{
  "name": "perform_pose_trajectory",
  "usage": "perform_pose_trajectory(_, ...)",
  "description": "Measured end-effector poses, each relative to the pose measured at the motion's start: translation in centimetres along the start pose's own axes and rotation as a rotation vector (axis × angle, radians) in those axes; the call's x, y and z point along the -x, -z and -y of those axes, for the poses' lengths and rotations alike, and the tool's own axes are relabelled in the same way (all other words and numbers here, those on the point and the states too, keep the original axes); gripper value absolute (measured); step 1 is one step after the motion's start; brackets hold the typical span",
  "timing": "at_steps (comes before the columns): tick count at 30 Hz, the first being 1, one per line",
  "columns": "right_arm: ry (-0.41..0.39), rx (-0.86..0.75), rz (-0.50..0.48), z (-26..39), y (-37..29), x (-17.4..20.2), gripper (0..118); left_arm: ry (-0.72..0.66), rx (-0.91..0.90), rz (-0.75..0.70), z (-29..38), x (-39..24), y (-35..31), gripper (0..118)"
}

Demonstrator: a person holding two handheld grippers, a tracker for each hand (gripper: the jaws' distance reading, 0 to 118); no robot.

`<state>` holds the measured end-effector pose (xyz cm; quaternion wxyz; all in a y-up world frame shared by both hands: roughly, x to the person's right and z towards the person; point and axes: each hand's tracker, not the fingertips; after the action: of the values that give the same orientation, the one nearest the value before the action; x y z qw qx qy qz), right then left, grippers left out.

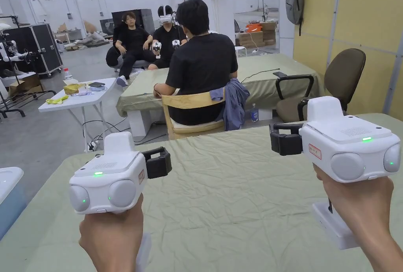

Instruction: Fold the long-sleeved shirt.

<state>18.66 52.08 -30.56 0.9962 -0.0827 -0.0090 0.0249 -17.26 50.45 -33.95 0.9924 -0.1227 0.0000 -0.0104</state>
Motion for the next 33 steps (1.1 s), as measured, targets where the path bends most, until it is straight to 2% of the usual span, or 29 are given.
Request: perform_pose_trajectory(33, -0.014, 0.014, 0.001, -0.03, -0.40, 0.42, 118, -0.004, 0.018, 0.017, 0.15, 0.92, 0.19, 117)
